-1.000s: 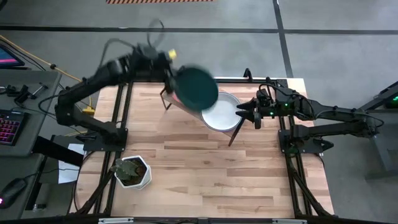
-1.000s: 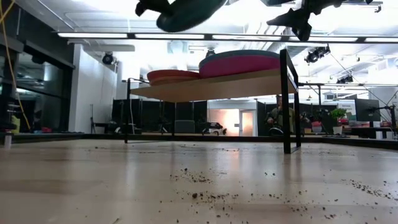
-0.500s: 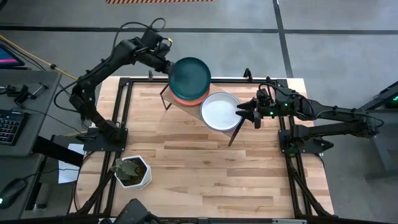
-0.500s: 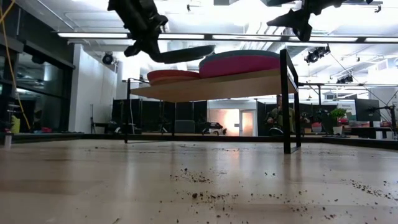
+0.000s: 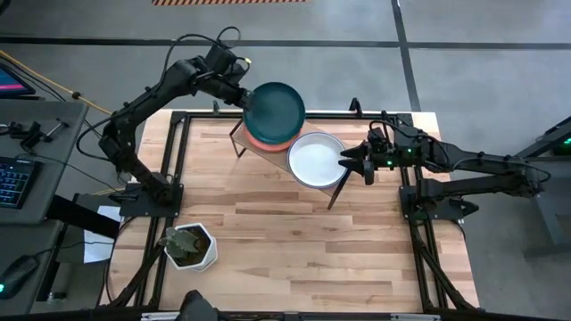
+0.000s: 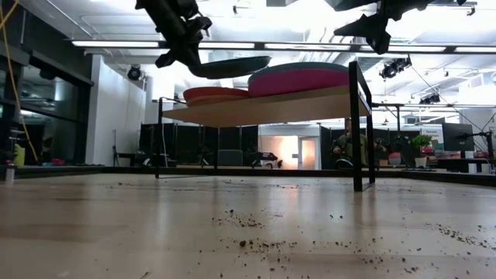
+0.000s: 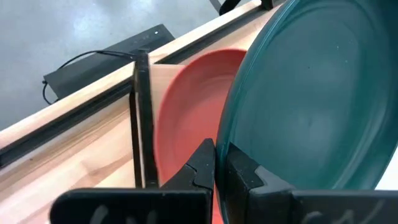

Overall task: Place and stack plates onto a shelf
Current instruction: Stack the green plate on top of the dark orange plate on the shelf

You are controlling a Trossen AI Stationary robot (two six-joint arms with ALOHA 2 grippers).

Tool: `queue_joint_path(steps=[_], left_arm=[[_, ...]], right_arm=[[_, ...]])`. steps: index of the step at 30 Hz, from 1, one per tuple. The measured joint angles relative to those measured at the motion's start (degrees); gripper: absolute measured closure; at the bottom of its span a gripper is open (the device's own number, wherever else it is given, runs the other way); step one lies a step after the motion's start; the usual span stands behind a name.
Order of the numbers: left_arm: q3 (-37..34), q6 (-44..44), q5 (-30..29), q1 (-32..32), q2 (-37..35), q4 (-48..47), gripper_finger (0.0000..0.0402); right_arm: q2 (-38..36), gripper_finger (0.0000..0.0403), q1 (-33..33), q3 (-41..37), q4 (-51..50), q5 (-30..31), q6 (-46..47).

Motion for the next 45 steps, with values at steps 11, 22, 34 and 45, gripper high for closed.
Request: queue_joint_path(steps=[11, 22, 34, 45], left_arm=[[-0.3, -1.7, -6.4, -4.5, -0.5, 0.1, 0.0401], [-22.7, -16.3, -8.6, -2.9, -17.5, 15.5, 0.0401], [-24.2, -19.6, -8.6, -3.8, -13.4, 18.6, 0.0401], [-24.2, -18.0, -14.0, -5.6, -11.7, 18.8, 0.0378]], right_arm=[[0.0, 0.0213, 0.0, 0.0, 0.0, 0.0, 0.1], [0.1, 0.0213, 0.0, 0.0, -0.1, 0.2, -0.2], [2.6, 0.0213, 0.0, 0.0, 0.0, 0.9, 0.1], [3.4, 0.0213, 0.0, 0.0, -0.2, 0.9, -0.2]])
